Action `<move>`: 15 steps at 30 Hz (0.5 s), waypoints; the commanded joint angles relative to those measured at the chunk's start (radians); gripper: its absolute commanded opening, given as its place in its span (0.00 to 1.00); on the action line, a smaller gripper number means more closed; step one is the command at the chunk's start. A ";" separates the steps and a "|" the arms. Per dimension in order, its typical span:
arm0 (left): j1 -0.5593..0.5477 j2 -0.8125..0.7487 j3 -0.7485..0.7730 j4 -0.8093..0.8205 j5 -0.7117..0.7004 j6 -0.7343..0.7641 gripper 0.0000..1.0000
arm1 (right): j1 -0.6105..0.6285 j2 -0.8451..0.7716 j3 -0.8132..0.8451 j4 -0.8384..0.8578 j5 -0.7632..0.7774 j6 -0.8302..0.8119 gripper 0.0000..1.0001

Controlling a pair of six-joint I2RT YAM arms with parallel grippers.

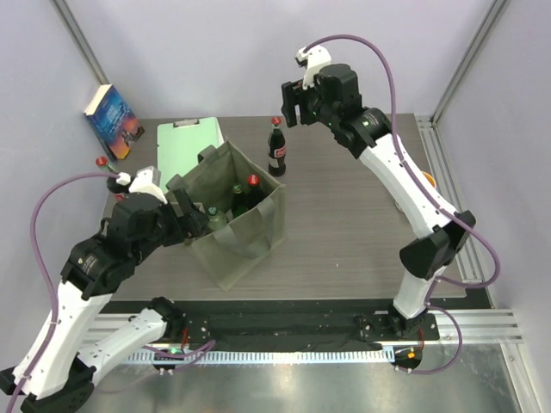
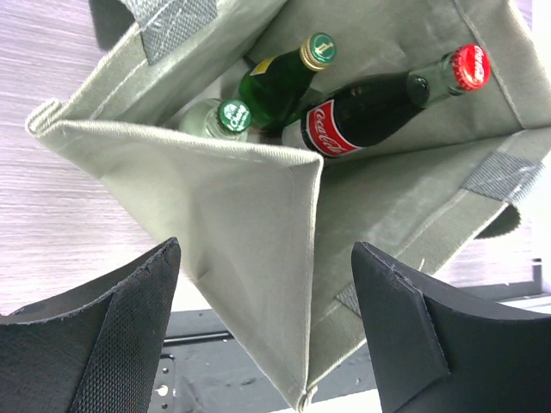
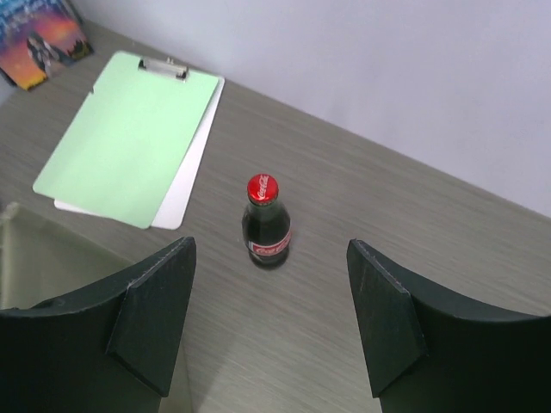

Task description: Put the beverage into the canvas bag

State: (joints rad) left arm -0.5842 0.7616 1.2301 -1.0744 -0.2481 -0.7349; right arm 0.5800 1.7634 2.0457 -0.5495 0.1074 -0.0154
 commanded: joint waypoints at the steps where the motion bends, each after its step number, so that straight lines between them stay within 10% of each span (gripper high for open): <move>1: -0.002 0.027 0.042 0.005 -0.034 0.020 0.81 | -0.014 0.068 0.021 -0.013 -0.133 -0.011 0.76; 15: -0.002 0.068 0.049 0.004 -0.040 0.035 0.82 | -0.039 0.332 0.176 0.003 -0.140 -0.064 0.75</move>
State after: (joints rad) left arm -0.5842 0.8314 1.2453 -1.0748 -0.2691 -0.7162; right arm 0.5453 2.0956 2.1509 -0.5793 -0.0414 -0.0517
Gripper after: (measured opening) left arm 0.814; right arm 0.751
